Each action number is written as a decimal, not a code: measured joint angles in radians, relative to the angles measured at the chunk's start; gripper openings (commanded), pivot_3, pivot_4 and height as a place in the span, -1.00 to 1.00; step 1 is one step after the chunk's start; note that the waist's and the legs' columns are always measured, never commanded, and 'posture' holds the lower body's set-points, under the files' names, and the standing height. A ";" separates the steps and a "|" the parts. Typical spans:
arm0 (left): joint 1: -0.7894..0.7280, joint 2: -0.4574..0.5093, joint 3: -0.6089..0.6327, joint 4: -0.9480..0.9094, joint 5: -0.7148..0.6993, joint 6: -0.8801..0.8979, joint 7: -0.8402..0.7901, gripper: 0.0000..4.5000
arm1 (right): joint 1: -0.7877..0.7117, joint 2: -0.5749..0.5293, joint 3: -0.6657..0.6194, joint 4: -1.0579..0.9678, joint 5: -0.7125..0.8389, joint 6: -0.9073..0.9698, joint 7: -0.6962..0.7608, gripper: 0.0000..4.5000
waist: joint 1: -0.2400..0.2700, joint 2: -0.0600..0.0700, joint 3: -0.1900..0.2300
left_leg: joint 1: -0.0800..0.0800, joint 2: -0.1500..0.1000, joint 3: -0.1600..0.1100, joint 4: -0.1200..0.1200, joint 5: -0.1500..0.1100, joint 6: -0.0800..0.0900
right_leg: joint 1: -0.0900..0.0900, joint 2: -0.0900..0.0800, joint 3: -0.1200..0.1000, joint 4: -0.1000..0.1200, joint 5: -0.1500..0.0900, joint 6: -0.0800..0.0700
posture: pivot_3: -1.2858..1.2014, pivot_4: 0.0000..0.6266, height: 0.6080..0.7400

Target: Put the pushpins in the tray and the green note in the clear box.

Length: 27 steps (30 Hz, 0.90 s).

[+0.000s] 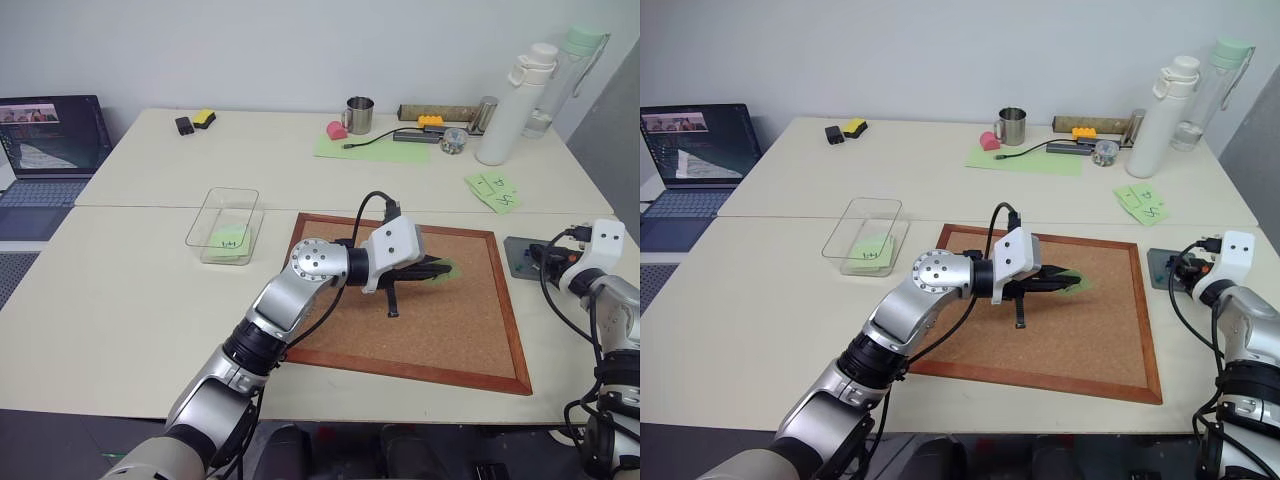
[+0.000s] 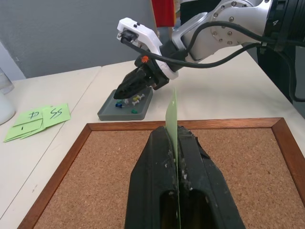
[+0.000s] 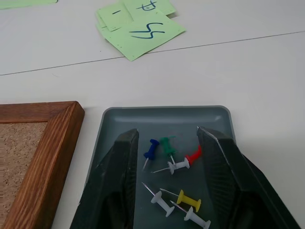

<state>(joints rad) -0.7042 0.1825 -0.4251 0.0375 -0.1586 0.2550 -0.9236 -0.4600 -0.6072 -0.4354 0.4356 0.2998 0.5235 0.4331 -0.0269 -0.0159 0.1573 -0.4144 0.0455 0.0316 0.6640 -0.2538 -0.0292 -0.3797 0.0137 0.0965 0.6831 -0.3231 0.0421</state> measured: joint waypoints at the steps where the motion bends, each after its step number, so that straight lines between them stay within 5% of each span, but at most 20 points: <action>1: 0.000 0.000 0.000 0.000 0.000 0.000 0.000 -1.00 | 0.001 0.000 0.000 -0.005 0.002 0.000 0.001 -0.10 | 0.000 0.000 0.000 | 0.000 0.000 0.000 0.000 0.000 0.000 | 0.000 0.000 0.000 0.000 0.000 0.000 | 0.03 -0.52 1.00; 9: 0.017 0.035 0.209 -0.080 -0.071 0.174 0.149 -1.00 | 0.163 -0.022 0.107 -0.463 0.067 0.000 0.151 -0.10 | -0.008 0.002 0.000 | 0.000 0.002 -0.001 -0.001 0.000 0.000 | -0.001 0.002 0.000 0.001 0.000 0.000 | 0.03 -0.52 1.00; 18: 0.091 0.221 0.611 -0.061 0.016 0.270 0.564 -1.00 | 0.134 0.037 0.240 -1.026 0.474 0.302 0.169 -0.10 | -0.002 -0.001 0.001 | -0.001 0.002 -0.005 0.001 0.000 0.000 | -0.001 -0.002 -0.005 0.003 0.000 0.000 | 0.03 -0.52 1.00; 27: 0.181 0.284 0.582 0.049 0.144 0.224 0.673 -1.00 | 0.097 0.066 0.389 -1.057 0.489 0.333 0.133 -0.10 | 0.026 -0.005 0.001 | -0.002 0.001 -0.006 0.001 0.000 0.000 | -0.001 -0.004 -0.007 0.003 0.000 0.000 | 0.03 -0.52 1.00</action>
<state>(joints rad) -0.5229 0.4665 0.1571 0.0870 -0.0148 0.4793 -0.2505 -0.3631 -0.5414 -0.0465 -0.6217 0.7891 0.8563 0.5658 -0.0008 -0.0207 0.1585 -0.4166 0.0466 0.0259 0.6653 -0.2540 -0.0290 -0.3804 0.0098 0.0891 0.6857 -0.3232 0.0422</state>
